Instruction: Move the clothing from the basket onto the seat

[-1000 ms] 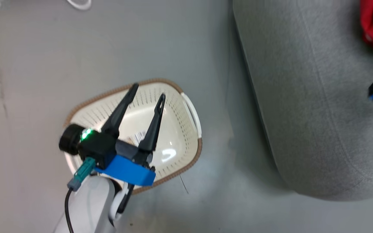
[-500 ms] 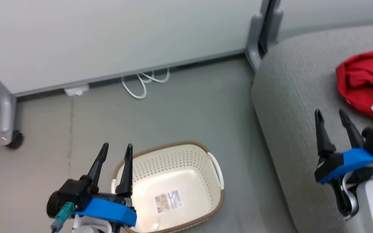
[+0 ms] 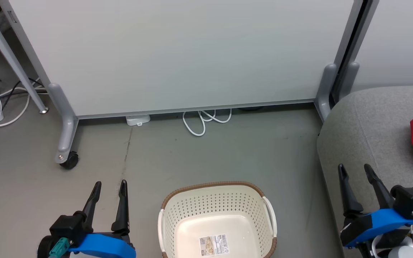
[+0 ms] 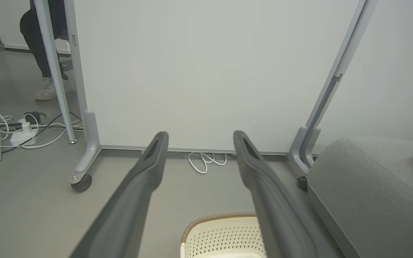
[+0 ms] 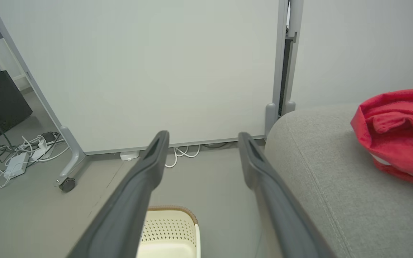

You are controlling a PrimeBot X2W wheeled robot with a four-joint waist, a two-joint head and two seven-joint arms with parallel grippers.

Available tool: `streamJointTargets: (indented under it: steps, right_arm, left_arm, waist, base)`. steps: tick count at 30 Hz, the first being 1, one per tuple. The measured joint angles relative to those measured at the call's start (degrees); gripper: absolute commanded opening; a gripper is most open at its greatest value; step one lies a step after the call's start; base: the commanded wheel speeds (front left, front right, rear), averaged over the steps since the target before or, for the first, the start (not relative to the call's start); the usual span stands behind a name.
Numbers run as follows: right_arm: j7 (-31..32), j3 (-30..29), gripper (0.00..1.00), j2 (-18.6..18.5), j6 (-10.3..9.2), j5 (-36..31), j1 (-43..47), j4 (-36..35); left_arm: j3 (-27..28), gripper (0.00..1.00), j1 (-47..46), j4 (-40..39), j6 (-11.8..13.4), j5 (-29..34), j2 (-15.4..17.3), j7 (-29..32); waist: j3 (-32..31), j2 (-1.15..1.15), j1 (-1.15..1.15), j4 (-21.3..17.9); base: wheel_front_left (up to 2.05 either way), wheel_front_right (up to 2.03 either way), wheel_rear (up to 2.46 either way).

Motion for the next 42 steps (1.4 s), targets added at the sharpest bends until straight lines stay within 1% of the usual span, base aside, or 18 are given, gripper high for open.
streamJointTargets:
  steps: [7,13,24,25,34,42]
  right_arm:
    - [-0.11,0.04,1.0,0.37,0.0,0.38,1.79,-0.8]
    - [-0.19,0.54,1.0,0.45,0.0,3.12,2.08,-0.48]
    - [-0.22,0.55,1.0,0.46,0.0,1.82,2.08,-0.09]
    - [-0.21,0.57,0.0,0.47,0.0,1.79,2.08,0.12]
    - [0.22,0.64,0.0,0.93,0.0,2.01,3.75,5.05]
    - [1.38,0.48,0.0,1.0,0.0,10.15,3.93,5.33]
  left_arm:
    - [0.03,1.0,-0.23,0.91,0.0,-0.18,0.78,-0.01]
    - [-0.09,1.0,-0.76,1.25,0.0,-0.1,0.77,-0.01]
    - [-0.91,1.0,-0.97,1.96,0.0,-0.21,0.49,-0.01]
    - [-1.02,0.0,-0.87,2.13,0.01,-0.25,0.43,0.02]
    - [-1.41,0.0,3.19,6.61,0.01,-0.37,-0.44,0.43]
    - [-0.14,0.0,3.5,5.94,0.01,-8.01,-0.67,2.74]
  waist:
    - [-0.49,0.0,0.01,0.53]
    - [-0.35,0.0,0.01,-0.2]
    - [0.07,0.0,0.01,-0.41]
    - [0.1,0.0,0.02,-0.39]
    - [0.12,0.0,0.02,-0.44]
    - [0.12,0.0,0.02,-0.68]
  base:
    - [0.0,0.0,0.0]
    - [0.0,0.0,0.0]
    - [0.0,0.0,0.0]
    - [0.0,0.0,0.0]
    - [0.0,0.0,0.0]
    - [0.0,0.0,0.0]
